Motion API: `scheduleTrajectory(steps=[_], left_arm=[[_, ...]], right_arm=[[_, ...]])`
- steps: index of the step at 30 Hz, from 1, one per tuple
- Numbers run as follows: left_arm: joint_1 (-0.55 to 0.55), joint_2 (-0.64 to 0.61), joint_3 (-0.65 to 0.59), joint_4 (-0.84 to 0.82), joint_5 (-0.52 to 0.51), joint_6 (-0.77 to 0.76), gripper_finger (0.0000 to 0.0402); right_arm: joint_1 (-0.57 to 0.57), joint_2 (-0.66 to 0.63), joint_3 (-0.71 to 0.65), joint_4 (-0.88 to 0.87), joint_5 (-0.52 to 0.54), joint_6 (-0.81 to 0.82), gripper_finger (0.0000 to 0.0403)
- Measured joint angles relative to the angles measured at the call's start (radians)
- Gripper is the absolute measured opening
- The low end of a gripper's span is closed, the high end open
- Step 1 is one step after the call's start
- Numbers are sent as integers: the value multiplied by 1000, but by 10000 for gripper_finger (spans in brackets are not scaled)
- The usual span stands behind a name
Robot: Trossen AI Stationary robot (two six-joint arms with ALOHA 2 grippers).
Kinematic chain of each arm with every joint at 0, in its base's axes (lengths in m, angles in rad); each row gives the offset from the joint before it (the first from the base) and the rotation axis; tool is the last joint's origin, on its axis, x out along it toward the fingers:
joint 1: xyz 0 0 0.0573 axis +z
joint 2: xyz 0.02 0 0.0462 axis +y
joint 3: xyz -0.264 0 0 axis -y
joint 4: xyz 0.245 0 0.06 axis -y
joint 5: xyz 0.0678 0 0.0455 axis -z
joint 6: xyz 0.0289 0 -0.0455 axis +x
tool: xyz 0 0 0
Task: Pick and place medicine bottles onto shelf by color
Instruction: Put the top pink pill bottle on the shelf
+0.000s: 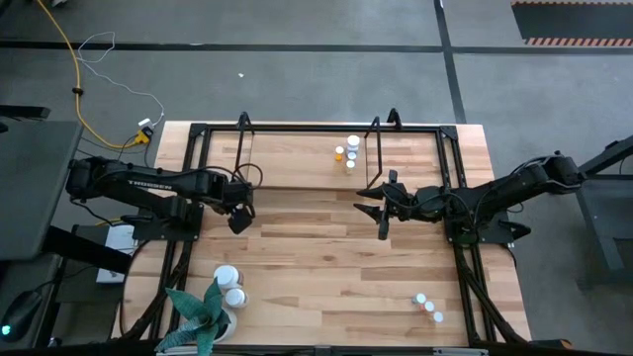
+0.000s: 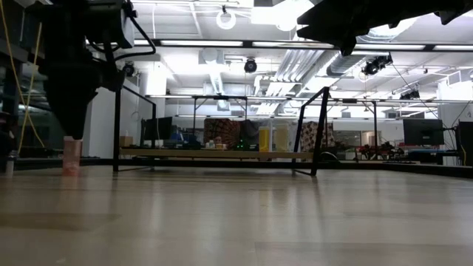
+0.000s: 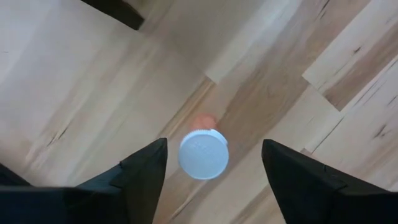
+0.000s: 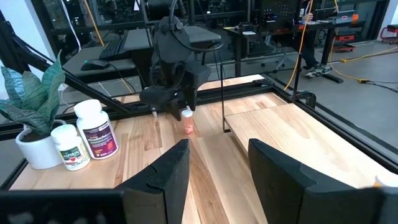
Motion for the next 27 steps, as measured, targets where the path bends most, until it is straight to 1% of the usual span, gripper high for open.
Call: scheduleTrajectory(steps=[5, 8, 11, 14, 18, 23, 27], left_arm=[[0, 0, 0, -1, -6, -1, 219], [0, 0, 0, -12, -19, -3, 209], [0, 2, 0, -15, -16, -3, 207], [0, 14, 0, -16, 16, -3, 208], [0, 52, 0, -16, 18, 12, 209], [0, 99, 0, 0, -19, 23, 209], [0, 105, 0, 1, -27, 31, 209]], right_arm=[[0, 0, 0, 0, 0, 0, 156], [0, 0, 0, 0, 0, 0, 156], [0, 0, 0, 0, 0, 0, 156], [0, 0, 0, 0, 0, 0, 156], [0, 0, 0, 0, 0, 0, 156], [0, 0, 0, 0, 0, 0, 156], [0, 0, 0, 0, 0, 0, 156]])
